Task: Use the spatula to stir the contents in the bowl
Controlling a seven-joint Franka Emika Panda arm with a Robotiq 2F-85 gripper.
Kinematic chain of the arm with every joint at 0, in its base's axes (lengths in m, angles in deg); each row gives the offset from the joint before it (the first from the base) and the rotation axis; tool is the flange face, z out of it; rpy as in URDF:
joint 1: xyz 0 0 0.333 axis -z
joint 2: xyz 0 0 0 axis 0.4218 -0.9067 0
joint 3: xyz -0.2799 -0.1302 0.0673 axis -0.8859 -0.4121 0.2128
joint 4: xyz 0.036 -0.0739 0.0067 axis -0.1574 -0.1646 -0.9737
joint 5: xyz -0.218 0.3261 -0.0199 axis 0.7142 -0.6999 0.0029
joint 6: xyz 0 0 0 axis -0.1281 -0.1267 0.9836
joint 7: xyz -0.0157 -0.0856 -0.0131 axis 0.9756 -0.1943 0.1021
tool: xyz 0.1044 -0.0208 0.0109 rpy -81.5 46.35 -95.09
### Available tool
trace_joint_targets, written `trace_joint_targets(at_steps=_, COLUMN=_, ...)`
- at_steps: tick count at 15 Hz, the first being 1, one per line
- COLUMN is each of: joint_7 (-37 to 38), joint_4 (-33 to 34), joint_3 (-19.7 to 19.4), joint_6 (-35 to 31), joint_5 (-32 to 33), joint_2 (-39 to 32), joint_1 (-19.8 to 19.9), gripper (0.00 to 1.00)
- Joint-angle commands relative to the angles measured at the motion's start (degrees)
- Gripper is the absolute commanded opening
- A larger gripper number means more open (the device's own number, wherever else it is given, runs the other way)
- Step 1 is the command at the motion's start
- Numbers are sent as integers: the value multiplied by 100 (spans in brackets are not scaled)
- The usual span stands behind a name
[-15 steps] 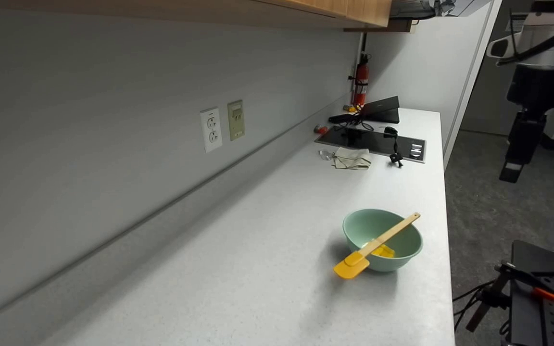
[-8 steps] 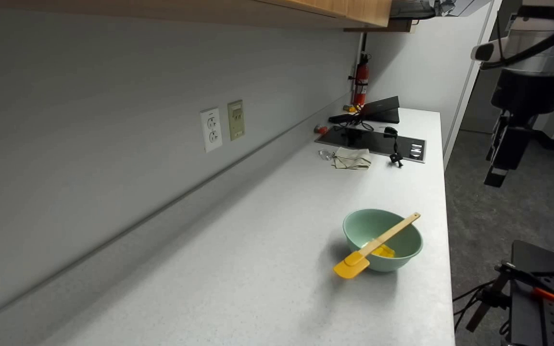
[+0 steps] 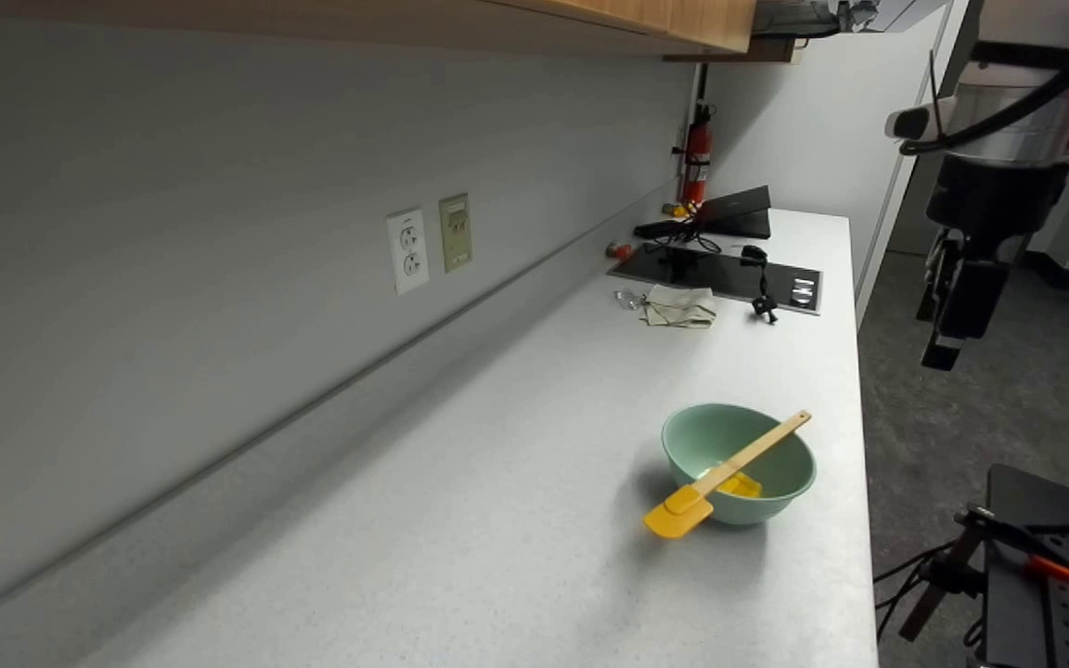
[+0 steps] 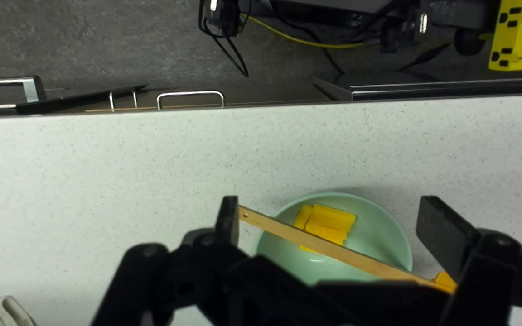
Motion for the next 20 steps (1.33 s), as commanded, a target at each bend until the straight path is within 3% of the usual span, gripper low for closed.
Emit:
trace_joint_targets(at_steps=1, joint_7=-1204, joint_4=69, joint_3=-478, joint_6=-479, joint_5=189, joint_2=-521, joint_1=-83, gripper=100)
trace_joint_targets(at_steps=4, joint_7=-1806, joint_4=138, joint_3=-582, joint_6=-633, joint_5=378, joint_2=-771, joint_1=-28, gripper=100)
trace_joint_targets(at_steps=5, joint_7=-1510, joint_4=25, joint_3=-528, joint_6=-526, joint_5=205, joint_2=-571, joint_1=-23, gripper=100)
trace_joint_targets(at_steps=10, joint_7=-1604, joint_4=64, joint_3=-489, joint_6=-553, joint_5=294, joint_2=-727, joint_1=-41, gripper=100)
trace_joint_targets(at_steps=20, joint_7=-1771, joint_4=357, joint_3=-204, joint_6=-1765, joint_5=305, joint_2=-1777, joint_1=-296, gripper=100)
